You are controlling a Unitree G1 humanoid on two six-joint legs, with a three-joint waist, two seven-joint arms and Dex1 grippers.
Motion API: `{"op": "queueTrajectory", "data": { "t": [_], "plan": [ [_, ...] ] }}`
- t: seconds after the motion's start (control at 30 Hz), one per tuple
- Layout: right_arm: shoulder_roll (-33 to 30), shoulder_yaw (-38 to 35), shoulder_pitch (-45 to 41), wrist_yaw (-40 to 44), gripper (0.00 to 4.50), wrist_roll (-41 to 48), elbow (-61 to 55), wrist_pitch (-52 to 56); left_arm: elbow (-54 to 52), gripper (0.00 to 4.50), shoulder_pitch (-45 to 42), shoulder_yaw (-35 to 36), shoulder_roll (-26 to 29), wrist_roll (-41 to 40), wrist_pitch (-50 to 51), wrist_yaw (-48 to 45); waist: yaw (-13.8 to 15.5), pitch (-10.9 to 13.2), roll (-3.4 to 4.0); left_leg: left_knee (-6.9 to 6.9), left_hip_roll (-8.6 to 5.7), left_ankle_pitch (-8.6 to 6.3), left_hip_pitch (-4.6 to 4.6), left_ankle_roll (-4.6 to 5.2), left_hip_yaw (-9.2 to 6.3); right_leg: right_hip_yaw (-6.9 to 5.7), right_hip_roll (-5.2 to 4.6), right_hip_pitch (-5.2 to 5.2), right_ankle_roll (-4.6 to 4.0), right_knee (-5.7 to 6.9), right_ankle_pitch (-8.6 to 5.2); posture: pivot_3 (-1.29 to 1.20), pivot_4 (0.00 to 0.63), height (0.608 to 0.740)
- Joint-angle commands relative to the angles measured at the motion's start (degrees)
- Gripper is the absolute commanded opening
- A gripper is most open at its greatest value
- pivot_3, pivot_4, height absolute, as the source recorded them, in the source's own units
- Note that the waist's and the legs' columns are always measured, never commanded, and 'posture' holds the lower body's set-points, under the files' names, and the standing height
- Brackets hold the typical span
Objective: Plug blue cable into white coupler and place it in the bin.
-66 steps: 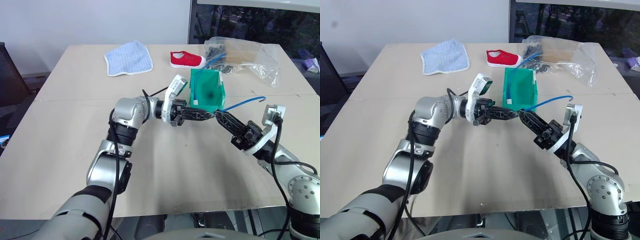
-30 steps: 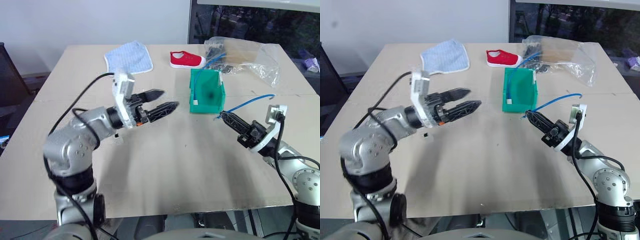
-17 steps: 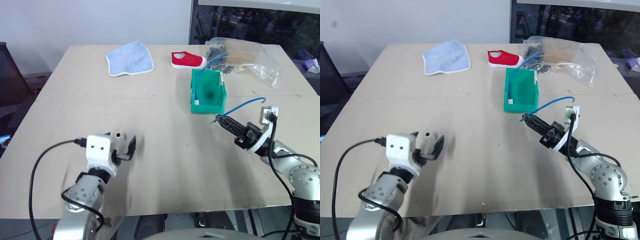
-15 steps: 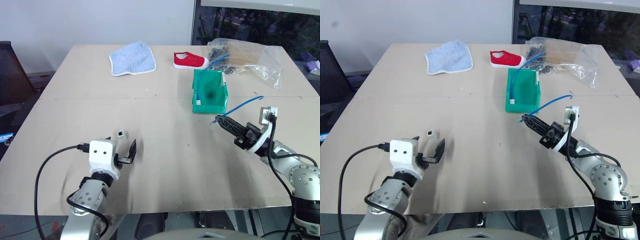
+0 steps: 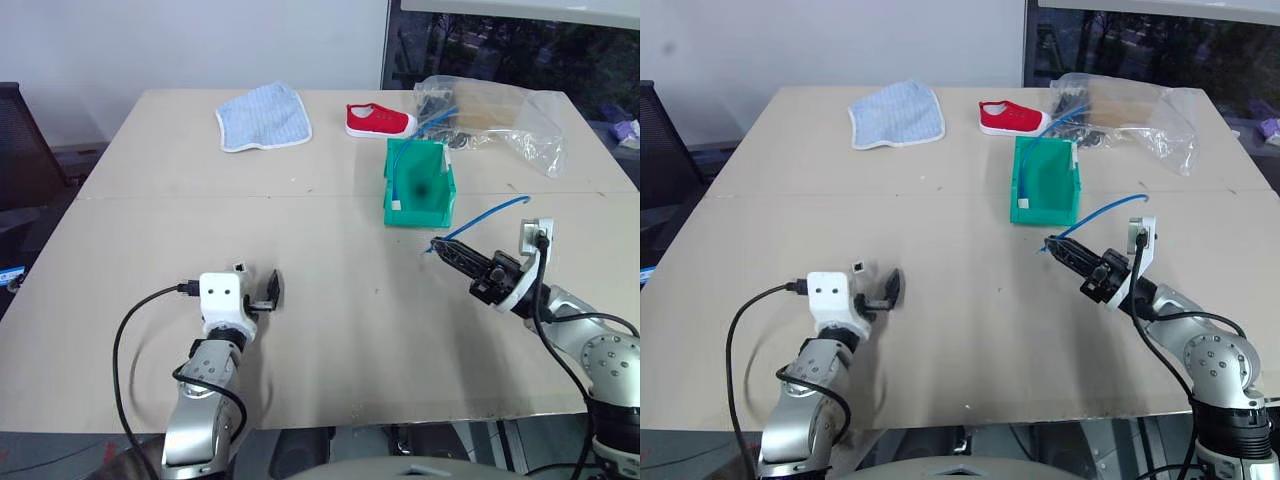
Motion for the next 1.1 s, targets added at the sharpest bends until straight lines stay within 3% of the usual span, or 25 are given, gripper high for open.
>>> {"op": "queueTrajectory", "data": {
  "t": [0.03, 0.13, 0.17, 0.2, 0.33, 0.47, 0.57, 0.7, 0.9, 1.1],
  "plan": [
    [0.0, -1.5, 0.1, -0.3, 0.0, 0.5, -2.7, -0.6, 0.7, 2.88, 0.1, -0.1, -0.7, -0.1, -1.6, 0.6, 0.0, 0.0, 0.0, 0.0, 0.0, 0.0, 0.0, 0.0, 0.0, 0.0, 0.0, 0.0, 0.0, 0.0, 0.0, 0.0, 0.15, 0.74],
    [-0.1, -1.7, 0.2, -0.5, 0.0, 0.3, -2.9, -0.7, 1.8, 1.29, -0.1, 0.2, -0.6, 0.2, -2.4, 0.7, 0.0, 0.0, 0.01, 0.01, -0.01, 0.0, 0.01, 0.0, 0.0, 0.01, -0.01, 0.0, 0.0, 0.0, 0.0, 0.0, 0.15, 0.74],
    [-0.1, -1.7, 0.2, -0.6, 0.0, 0.0, -3.1, -0.8, 2.3, 1.03, -0.5, 0.2, -0.4, 0.3, -2.7, 0.6, 0.1, 0.0, 0.01, 0.01, 0.0, 0.0, 0.01, 0.0, 0.0, 0.01, -0.01, 0.0, 0.0, 0.01, 0.0, 0.0, 0.15, 0.74],
    [-0.2, -1.6, 0.2, -0.7, 0.0, -0.5, -3.3, -0.9, 2.8, 0.38, -0.9, 0.2, -0.1, 0.3, -2.9, 0.4, 0.1, 0.0, 0.02, 0.01, -0.01, 0.0, 0.01, 0.0, 0.0, 0.01, -0.01, 0.0, 0.0, 0.02, 0.0, 0.0, 0.15, 0.74],
    [0.0, 0.4, -1.0, -1.4, 0.0, -4.9, -5.6, -2.6, 6.6, 0.38, -4.8, -1.8, 1.9, -1.0, -3.5, -4.4, 0.3, -0.1, 0.14, 0.02, -0.05, 0.01, 0.04, 0.01, -0.06, -0.08, 0.0, 0.01, -0.01, 0.1, 0.0, 0.0, 0.15, 0.74],
    [0.7, 6.7, -3.0, -1.8, 0.0, -17.6, -7.7, -8.4, 12.6, 0.38, -11.8, -7.5, 4.2, -4.1, -3.6, -15.5, 0.2, -0.1, 0.18, 0.06, -0.08, 0.01, 0.07, 0.01, -0.05, -0.09, 0.08, 0.03, -0.02, 0.11, 0.01, 0.0, 0.15, 0.74],
    [1.8, 11.8, -4.4, -2.6, 0.0, -27.4, -7.7, -13.9, 18.1, 0.38, -17.4, -11.1, 4.7, -2.1, -6.9, -18.7, 0.2, -0.1, 0.18, 0.07, -0.11, 0.01, 0.06, 0.0, -0.01, -0.04, 0.07, 0.04, -0.01, 0.07, 0.01, 0.0, 0.15, 0.74],
    [3.9, 19.9, -6.2, -4.8, 0.0, -41.9, -7.4, -22.4, 23.4, 0.38, -23.6, -14.7, 3.1, -0.6, -10.9, -20.4, 0.1, -0.1, 0.17, 0.07, -0.14, 0.01, -0.06, 0.0, -0.05, -0.11, 0.07, 0.01, 0.01, -0.02, 0.01, 0.0, 0.15, 0.74],
    [9.0, 26.4, -8.6, -8.6, 0.0, -56.8, -3.0, -32.5, 23.0, 0.38, -24.1, -18.8, 1.2, 2.2, -16.8, -19.4, -0.2, -0.1, 0.16, -0.04, -0.1, 0.01, -0.09, -0.02, -0.02, -0.05, 0.07, -0.13, 0.02, -0.04, 0.01, 0.0, 0.15, 0.74],
    [10.7, 30.8, -7.5, -8.3, 0.0, -64.8, 0.6, -38.1, 20.0, 0.38, -22.7, -19.9, -1.7, 4.0, -16.6, -15.6, 0.0, -0.1, 0.16, -0.07, -0.06, 0.01, -0.09, -0.02, -0.05, -0.12, 0.1, -0.15, 0.01, 0.03, 0.01, 0.0, 0.15, 0.74]
  ]
}}
